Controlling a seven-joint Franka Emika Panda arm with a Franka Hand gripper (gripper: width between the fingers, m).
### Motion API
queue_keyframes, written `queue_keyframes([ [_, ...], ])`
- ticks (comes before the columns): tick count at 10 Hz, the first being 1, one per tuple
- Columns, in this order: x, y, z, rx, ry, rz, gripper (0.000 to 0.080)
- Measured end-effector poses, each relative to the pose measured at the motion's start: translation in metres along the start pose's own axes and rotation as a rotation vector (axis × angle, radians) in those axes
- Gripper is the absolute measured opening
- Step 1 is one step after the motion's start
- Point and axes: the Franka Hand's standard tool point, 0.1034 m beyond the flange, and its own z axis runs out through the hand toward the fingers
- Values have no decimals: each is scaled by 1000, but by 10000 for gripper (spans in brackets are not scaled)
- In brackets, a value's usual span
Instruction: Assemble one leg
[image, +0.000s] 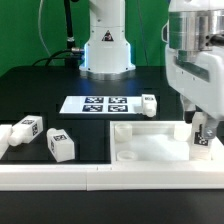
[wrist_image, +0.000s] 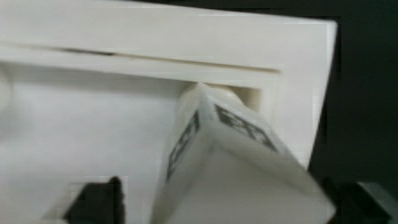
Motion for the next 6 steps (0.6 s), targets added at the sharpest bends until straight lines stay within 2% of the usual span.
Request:
queue_keyframes([
  [1, 0, 0, 0, -1, 4, -157, 613],
  [4, 3, 1, 0, -7, 14, -324, 648],
  [6, 0, 2, 2, -36, 43, -603, 649],
])
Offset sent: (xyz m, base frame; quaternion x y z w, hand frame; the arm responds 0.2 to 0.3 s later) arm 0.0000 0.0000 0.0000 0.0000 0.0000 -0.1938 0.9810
